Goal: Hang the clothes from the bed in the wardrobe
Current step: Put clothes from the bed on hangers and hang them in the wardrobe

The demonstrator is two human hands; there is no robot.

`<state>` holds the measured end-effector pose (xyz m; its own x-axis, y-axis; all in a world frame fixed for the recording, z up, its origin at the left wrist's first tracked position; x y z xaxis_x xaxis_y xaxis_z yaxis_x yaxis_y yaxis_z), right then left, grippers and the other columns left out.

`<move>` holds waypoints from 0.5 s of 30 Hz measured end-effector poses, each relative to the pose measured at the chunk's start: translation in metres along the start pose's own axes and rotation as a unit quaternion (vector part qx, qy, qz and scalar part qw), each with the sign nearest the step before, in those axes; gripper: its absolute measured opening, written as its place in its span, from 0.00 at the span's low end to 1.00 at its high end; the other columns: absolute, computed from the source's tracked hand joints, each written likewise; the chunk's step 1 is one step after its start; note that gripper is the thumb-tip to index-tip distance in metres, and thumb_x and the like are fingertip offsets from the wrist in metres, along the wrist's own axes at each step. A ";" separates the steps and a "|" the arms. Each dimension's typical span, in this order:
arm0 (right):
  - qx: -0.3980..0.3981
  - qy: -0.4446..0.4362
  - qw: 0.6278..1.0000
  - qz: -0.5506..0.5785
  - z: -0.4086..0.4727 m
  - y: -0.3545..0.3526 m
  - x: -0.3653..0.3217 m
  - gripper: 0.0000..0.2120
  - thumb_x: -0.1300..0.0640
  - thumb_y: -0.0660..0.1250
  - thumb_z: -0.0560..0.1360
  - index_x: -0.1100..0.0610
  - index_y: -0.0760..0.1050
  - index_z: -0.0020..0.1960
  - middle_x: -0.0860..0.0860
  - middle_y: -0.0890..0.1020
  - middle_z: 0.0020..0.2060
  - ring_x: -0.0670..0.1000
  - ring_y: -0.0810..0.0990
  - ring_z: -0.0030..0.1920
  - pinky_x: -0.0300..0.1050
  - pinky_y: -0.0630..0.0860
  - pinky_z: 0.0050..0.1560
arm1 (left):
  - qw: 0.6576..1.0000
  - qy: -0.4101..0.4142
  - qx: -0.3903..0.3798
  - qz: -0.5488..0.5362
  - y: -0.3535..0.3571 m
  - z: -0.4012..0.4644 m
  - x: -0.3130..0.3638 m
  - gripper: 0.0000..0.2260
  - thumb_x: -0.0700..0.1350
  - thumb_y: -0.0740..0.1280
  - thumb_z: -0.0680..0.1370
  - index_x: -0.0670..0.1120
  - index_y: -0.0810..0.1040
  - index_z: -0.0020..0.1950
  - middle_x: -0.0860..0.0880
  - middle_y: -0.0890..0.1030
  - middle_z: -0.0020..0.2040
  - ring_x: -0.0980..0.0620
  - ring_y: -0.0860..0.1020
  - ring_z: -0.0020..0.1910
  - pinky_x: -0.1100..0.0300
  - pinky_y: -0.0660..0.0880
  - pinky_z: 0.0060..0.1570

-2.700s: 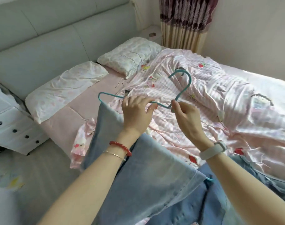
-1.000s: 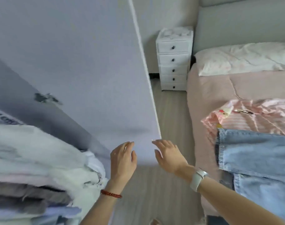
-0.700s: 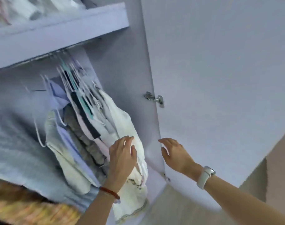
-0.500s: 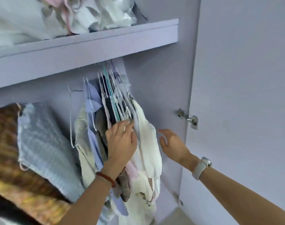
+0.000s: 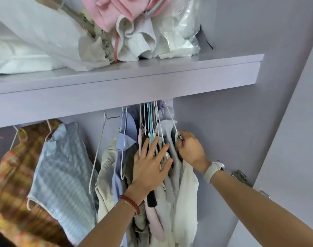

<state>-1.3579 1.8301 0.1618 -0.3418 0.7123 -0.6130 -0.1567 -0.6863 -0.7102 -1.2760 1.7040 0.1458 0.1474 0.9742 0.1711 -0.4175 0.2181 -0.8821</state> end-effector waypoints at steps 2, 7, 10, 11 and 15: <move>-0.016 0.004 0.999 -0.049 0.008 -0.002 0.007 0.18 0.56 0.54 0.79 0.56 0.64 0.68 0.59 0.74 0.61 0.63 0.74 0.59 0.52 0.70 0.55 | 1.000 -0.001 0.019 -0.002 -0.001 -0.001 0.000 0.22 0.59 0.55 0.78 0.58 0.61 0.72 0.52 0.54 0.76 0.50 0.46 0.76 0.47 0.60 0.66; -0.031 0.039 0.993 -0.111 0.032 -0.007 0.014 0.16 0.52 0.51 0.80 0.61 0.70 0.57 0.62 0.78 0.54 0.64 0.75 0.54 0.51 0.70 0.50 | 1.000 -0.005 0.030 -0.004 0.001 -0.003 -0.003 0.22 0.57 0.57 0.77 0.55 0.66 0.71 0.50 0.60 0.75 0.47 0.54 0.75 0.44 0.67 0.61; 0.040 0.057 0.995 -0.067 0.036 -0.024 0.019 0.15 0.55 0.51 0.80 0.62 0.71 0.55 0.63 0.79 0.50 0.65 0.76 0.52 0.50 0.69 0.46 | 0.999 -0.009 0.039 -0.008 -0.001 -0.003 -0.006 0.22 0.56 0.55 0.77 0.54 0.68 0.70 0.50 0.63 0.73 0.46 0.57 0.74 0.43 0.69 0.58; 0.062 0.055 0.995 -0.048 0.034 -0.029 0.020 0.14 0.56 0.51 0.80 0.62 0.71 0.54 0.63 0.79 0.47 0.65 0.76 0.50 0.50 0.68 0.44 | 0.999 -0.010 0.036 -0.007 0.000 -0.003 -0.007 0.22 0.56 0.55 0.77 0.54 0.68 0.70 0.51 0.63 0.73 0.47 0.57 0.74 0.43 0.69 0.58; 0.111 0.025 0.993 0.005 0.001 -0.045 0.028 0.11 0.54 0.54 0.79 0.59 0.71 0.49 0.55 0.77 0.34 0.62 0.77 0.40 0.46 0.66 0.37 | 1.000 -0.020 0.015 -0.006 0.006 -0.004 -0.012 0.21 0.54 0.56 0.78 0.55 0.63 0.72 0.54 0.57 0.75 0.50 0.51 0.75 0.42 0.65 0.64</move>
<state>-1.3619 1.8808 0.1769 -0.2988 0.7076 -0.6404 -0.3558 -0.7052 -0.6132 -1.2770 1.6936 0.1368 0.1174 0.9730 0.1987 -0.4434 0.2304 -0.8662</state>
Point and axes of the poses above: each hand's wrist, its own z-axis towards the middle knuckle, its own y-axis out of the palm, x = y × z, the point moved 8 cm from there along z, towards the middle knuckle
